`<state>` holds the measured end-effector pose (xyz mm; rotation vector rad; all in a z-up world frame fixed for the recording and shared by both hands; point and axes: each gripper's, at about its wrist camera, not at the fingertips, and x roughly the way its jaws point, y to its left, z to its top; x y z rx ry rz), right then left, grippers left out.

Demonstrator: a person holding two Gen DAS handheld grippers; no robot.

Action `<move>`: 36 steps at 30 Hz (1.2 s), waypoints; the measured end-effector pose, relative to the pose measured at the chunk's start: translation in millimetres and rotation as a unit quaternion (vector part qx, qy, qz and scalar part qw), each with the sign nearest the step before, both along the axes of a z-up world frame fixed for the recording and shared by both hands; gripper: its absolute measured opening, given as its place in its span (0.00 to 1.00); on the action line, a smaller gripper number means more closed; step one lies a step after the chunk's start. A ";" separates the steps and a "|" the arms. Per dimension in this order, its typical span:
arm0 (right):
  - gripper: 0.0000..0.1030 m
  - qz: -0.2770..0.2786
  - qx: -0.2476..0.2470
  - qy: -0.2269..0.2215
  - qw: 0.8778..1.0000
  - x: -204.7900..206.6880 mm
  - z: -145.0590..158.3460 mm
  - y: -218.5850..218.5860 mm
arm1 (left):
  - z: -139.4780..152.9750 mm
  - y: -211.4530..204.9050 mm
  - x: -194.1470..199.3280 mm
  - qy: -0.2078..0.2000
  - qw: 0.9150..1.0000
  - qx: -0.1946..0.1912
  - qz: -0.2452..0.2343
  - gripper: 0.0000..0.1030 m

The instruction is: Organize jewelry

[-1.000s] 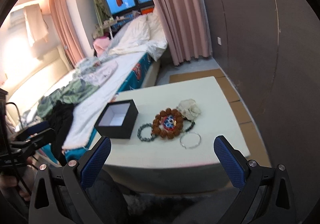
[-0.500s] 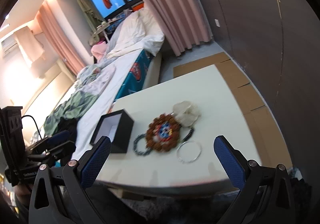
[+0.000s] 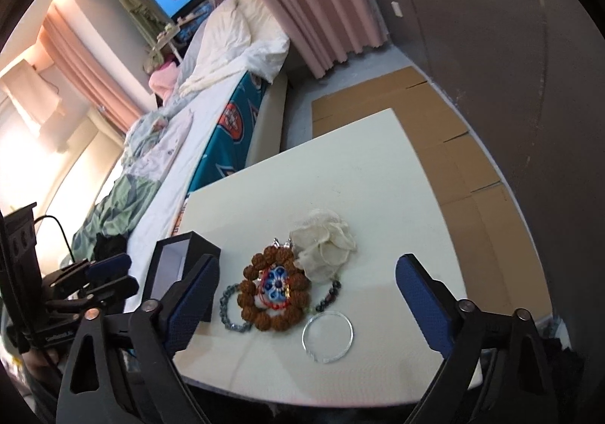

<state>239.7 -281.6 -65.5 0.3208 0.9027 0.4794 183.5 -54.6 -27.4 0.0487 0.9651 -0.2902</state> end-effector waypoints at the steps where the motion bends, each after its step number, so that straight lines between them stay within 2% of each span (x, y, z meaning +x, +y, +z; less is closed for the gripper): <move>1: 0.83 0.003 -0.004 0.008 1.000 7.4 -3.1 4.5 | -3.1 -1.0 4.3 0.007 1.000 0.008 -0.004 0.51; 4: 0.77 0.012 -0.012 0.027 1.000 20.7 -9.9 10.1 | -11.2 -3.2 15.3 0.028 0.999 0.027 -0.016 0.46; 10: 0.76 0.021 -0.031 0.042 0.998 43.3 -20.7 21.9 | -22.4 -11.5 35.6 0.058 0.997 0.036 -0.036 0.46; 13: 0.66 0.029 -0.028 0.065 0.997 53.2 -31.7 27.5 | -30.3 -15.9 48.7 0.077 0.996 0.038 -0.037 0.42; 15: 0.56 0.036 -0.036 0.073 0.996 57.3 -38.9 31.4 | -36.2 -19.6 55.8 0.089 0.994 0.038 -0.042 0.42; 16: 0.42 0.037 -0.041 0.079 0.995 60.1 -43.2 33.2 | -38.7 -21.0 58.9 0.094 0.994 0.038 -0.042 0.42; 17: 0.13 0.038 -0.044 0.090 0.994 62.9 -48.6 33.6 | -41.5 -21.8 62.1 0.099 0.994 0.036 -0.040 0.42; 18: 0.02 0.039 -0.046 0.095 0.994 64.7 -52.2 32.5 | -44.1 -22.3 65.2 0.104 0.993 0.037 -0.035 0.42; 22: 0.02 0.026 -0.028 0.086 0.996 62.7 -51.3 15.9 | -51.1 -32.5 71.7 0.112 0.992 0.033 -0.040 0.42; 30: 0.02 0.026 -0.001 0.056 0.998 42.3 -34.4 4.9 | -82.9 -44.9 85.8 0.160 0.985 0.037 -0.045 0.42; 33: 0.02 0.018 0.021 0.049 0.998 39.5 -26.9 -0.2 | -88.9 -46.5 86.1 0.164 0.985 0.040 -0.040 0.40; 36: 0.02 0.011 0.038 0.044 0.998 36.8 -18.0 -1.3 | -94.0 -48.9 88.5 0.176 0.983 0.021 -0.046 0.33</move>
